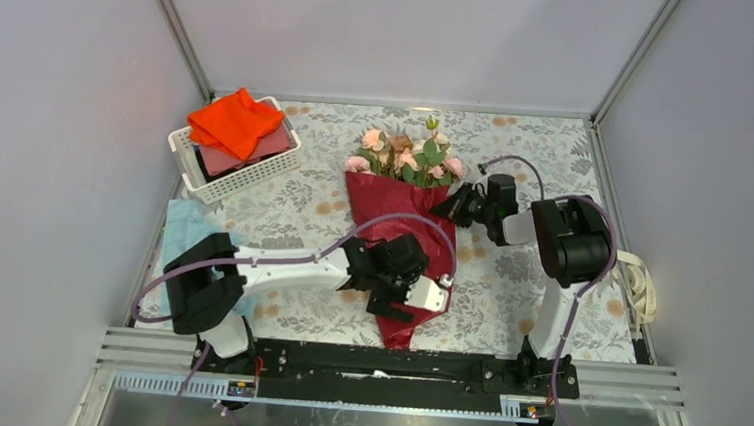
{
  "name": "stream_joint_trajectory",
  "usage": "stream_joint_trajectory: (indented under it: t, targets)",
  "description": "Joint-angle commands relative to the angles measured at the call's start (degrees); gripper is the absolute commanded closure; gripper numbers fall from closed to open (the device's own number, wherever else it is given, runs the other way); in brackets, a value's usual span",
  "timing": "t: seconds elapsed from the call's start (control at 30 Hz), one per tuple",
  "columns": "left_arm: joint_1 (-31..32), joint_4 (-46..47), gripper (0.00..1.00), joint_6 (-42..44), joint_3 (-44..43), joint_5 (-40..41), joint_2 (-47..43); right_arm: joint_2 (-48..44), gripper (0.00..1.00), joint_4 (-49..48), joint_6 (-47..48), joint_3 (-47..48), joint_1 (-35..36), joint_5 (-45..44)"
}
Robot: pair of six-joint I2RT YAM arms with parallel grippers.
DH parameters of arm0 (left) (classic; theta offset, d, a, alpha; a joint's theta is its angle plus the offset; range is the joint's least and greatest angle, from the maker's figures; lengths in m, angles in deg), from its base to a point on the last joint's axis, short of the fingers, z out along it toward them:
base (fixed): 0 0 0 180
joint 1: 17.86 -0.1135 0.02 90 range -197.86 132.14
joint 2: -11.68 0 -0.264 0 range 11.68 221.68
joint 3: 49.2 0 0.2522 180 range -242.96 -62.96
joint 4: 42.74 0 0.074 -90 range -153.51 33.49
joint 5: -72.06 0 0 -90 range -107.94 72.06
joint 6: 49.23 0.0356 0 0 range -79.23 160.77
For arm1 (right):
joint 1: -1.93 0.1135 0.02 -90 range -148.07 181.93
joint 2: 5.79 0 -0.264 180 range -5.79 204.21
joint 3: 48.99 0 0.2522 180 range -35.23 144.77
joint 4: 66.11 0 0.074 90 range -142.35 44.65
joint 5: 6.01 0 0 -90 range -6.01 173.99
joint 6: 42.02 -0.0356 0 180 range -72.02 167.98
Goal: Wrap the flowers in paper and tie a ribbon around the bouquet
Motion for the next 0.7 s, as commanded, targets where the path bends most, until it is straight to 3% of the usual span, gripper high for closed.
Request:
stream_joint_trajectory:
  t: [0.0, 0.3, 0.53, 0.67]
  targets:
    - [3.6, -8.4, 0.01, 3.4, 0.5, -3.5, -3.8, -8.7, 1.00, 0.5, -3.1, -1.9, 0.3, -4.6]
    - [15.5, -3.2, 0.01, 4.3, 6.9, 4.0, -3.8, -17.2, 1.00, 1.9, -5.0, -6.3, 0.5, -9.8]
    - [15.2, -1.5, 0.01, 2.6, 7.1, 9.2, -6.9, -23.8, 1.00, 8.6, -3.3, -5.3, 2.1, -14.6]
    - [6.4, -6.4, 0.01, -4.0, -1.3, 0.4, -12.2, -28.2, 1.00, 11.6, -4.2, -5.2, 4.2, -19.6]
